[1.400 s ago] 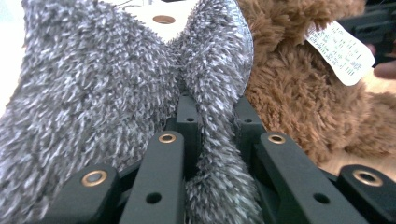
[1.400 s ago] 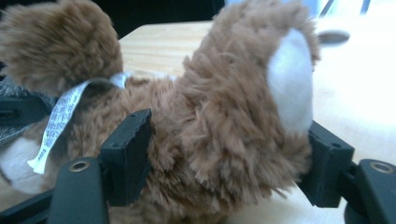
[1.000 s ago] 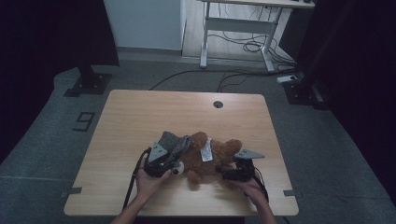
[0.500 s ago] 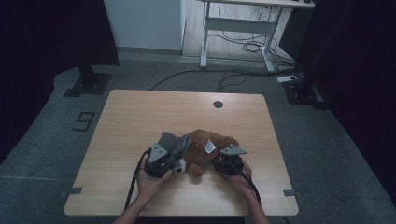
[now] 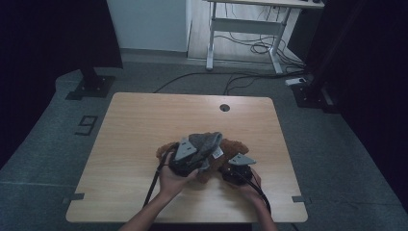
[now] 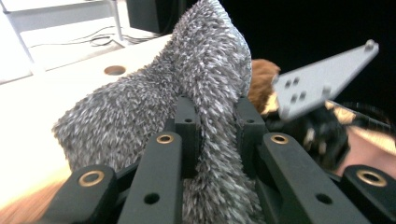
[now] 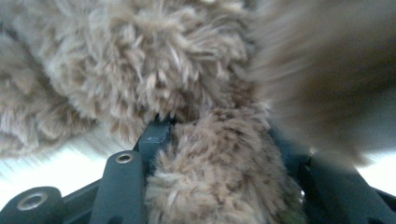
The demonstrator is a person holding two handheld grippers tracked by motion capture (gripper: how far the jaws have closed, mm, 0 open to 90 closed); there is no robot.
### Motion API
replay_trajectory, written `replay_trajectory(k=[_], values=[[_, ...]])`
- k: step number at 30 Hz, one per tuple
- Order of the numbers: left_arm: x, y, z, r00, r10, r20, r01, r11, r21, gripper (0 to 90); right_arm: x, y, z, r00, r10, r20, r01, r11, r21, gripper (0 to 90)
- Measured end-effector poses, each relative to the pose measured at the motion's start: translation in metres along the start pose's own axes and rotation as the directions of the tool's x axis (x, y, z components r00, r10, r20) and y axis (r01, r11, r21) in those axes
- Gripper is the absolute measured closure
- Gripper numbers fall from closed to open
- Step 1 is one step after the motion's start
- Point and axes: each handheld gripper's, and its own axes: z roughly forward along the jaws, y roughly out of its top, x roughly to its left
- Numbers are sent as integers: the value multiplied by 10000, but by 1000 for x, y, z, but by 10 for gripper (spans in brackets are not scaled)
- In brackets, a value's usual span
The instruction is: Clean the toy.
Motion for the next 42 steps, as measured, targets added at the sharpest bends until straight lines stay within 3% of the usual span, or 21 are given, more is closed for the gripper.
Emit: replay_trajectory(k=[2,5,8,19,24,27,32,42], values=[[-3,5,21,10000,50,-38,-48,9991,427,755,3,-1,0,9993,-363,134,362,9993,84,505],[0,-1,45,9998,-141,-155,158,9939,1095,752,5,-1,0,9985,-502,206,499,9986,179,514],[7,-14,49,9993,-325,-201,346,9926,1163,753,4,-1,0,9992,-382,84,380,9990,230,522],[45,-36,-8,9924,-966,-760,1007,9935,521,742,5,-2,-1,9978,-655,123,652,9976,217,536],[66,-42,-34,9838,-1639,-722,1651,9862,108,737,6,-2,-1,9971,-757,122,754,9969,208,537],[77,-45,-46,9760,-2048,-739,2050,9788,-51,736,6,-2,-2,9972,-748,96,746,9970,191,537],[98,-53,-64,9631,-2428,-1162,2410,9701,-294,751,5,-3,-2,9971,-757,43,756,9970,179,538],[136,-89,-77,9314,-2948,-2137,3083,9507,322,772,5,-3,-2,9968,-802,46,801,9966,202,539]])
